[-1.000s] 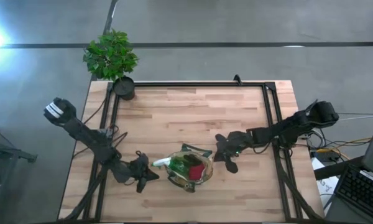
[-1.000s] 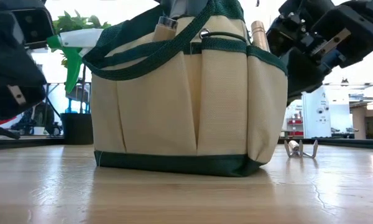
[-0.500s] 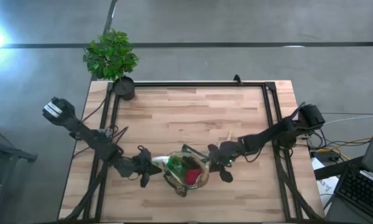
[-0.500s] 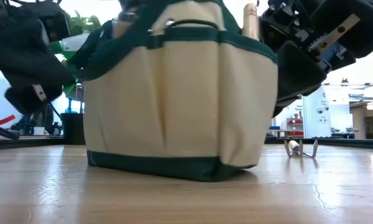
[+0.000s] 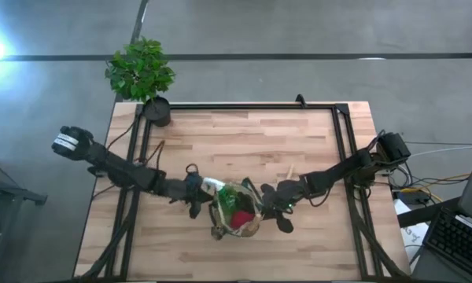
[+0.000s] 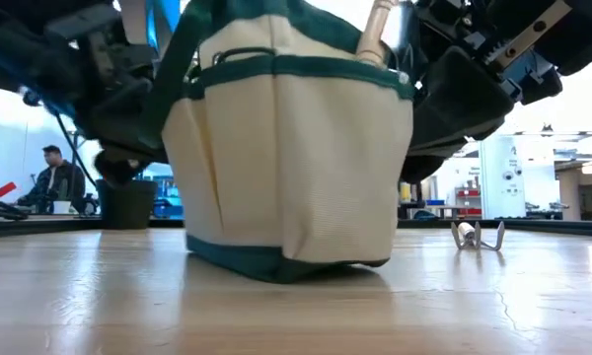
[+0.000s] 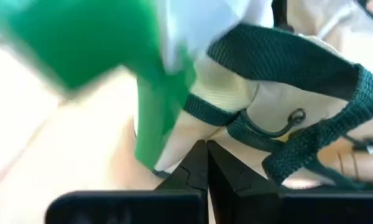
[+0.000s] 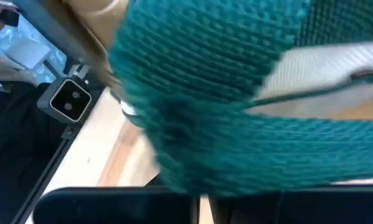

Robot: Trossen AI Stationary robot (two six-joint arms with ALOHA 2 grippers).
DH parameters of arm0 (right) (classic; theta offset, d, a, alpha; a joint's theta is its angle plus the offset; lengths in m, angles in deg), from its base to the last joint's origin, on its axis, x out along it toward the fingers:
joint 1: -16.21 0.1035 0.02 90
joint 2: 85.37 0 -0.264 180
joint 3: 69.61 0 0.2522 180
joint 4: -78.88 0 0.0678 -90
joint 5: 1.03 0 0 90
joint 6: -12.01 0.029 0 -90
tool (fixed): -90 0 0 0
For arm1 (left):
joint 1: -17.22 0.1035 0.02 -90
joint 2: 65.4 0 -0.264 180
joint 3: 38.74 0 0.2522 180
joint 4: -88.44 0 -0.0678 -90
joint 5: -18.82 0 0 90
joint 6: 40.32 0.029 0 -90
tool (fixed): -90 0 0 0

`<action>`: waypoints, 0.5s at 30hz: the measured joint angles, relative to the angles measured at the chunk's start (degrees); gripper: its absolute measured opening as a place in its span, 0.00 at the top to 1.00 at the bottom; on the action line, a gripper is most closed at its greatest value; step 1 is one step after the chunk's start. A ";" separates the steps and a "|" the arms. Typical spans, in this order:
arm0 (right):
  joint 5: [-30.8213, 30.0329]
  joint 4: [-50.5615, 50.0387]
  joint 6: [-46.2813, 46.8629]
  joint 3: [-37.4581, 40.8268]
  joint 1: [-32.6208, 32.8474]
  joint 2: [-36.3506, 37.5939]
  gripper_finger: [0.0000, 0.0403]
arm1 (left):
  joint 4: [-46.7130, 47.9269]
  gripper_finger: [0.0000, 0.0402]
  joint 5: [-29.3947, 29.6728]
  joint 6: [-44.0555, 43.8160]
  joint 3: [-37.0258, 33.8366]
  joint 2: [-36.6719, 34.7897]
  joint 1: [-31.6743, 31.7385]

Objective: Pick & Place Garden tools in Gardening bag
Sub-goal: Adjust the gardening bag

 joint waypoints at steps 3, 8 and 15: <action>-0.11 0.15 -0.01 0.09 -0.05 0.05 0.98 | -0.33 0.99 -2.70 2.95 0.00 0.00 4.33; -0.30 0.32 -0.01 0.09 -0.30 0.05 0.98 | -2.68 0.99 -8.17 8.48 0.00 0.00 11.00; -1.78 0.39 -0.03 0.09 -0.73 0.05 0.98 | -6.86 0.99 -14.90 12.63 0.00 0.00 17.68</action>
